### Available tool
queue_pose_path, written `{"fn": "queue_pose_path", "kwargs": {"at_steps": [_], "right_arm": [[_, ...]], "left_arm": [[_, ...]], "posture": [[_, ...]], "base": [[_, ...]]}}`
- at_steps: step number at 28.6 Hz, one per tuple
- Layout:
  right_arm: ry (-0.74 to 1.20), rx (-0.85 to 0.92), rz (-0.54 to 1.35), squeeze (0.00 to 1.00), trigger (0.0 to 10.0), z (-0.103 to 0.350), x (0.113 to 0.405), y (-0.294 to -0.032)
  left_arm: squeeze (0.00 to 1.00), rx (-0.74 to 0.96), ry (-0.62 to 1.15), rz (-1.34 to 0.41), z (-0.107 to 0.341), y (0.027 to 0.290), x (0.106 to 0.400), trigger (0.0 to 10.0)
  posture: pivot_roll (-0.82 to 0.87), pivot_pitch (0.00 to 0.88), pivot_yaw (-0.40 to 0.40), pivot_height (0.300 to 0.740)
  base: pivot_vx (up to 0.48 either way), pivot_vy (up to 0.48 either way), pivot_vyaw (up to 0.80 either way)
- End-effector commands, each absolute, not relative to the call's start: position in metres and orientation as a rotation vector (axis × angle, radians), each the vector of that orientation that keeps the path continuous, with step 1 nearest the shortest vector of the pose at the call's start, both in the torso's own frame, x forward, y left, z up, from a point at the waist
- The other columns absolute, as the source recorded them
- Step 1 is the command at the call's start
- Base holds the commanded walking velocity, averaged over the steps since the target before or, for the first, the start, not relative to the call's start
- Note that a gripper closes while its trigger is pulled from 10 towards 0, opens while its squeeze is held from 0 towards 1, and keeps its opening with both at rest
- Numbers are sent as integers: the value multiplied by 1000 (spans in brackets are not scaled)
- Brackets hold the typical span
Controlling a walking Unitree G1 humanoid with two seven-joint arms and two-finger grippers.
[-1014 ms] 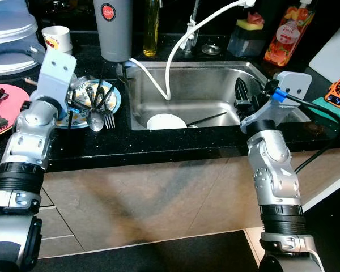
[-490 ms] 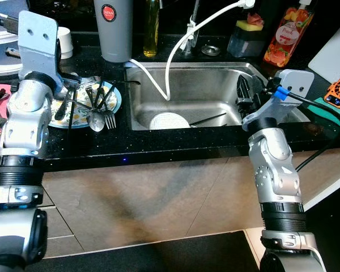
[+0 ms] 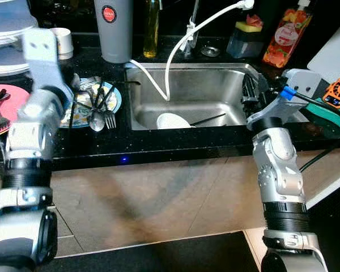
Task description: Kitchen organization
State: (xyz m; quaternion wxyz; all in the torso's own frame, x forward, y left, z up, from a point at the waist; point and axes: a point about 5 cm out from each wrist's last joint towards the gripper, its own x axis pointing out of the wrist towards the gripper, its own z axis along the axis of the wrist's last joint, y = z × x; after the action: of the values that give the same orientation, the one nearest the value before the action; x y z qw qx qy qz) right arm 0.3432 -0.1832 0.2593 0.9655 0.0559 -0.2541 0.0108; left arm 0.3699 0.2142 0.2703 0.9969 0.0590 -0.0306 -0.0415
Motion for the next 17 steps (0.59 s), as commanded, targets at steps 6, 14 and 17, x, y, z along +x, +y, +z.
{"fn": "queue_pose_path", "kwargs": {"at_steps": [6, 14, 17], "right_arm": [[-548, 48, 114, 0, 10000, 265, 337, -173], [-552, 50, 135, 0, 10000, 266, 335, -171], [-549, 50, 133, 0, 10000, 266, 335, -171]], "left_arm": [[0, 7, 25, -144, 284, 222, 355, 10000], [0, 570, -107, -180, 291, 213, 343, 10000], [0, 699, -109, -255, 297, 216, 338, 10000]], "posture": [[140, 34, -20, 740], [137, 31, -22, 740], [133, 30, -19, 740]], "base": [[0, 0, 0], [0, 0, 0], [0, 0, 0]]}}
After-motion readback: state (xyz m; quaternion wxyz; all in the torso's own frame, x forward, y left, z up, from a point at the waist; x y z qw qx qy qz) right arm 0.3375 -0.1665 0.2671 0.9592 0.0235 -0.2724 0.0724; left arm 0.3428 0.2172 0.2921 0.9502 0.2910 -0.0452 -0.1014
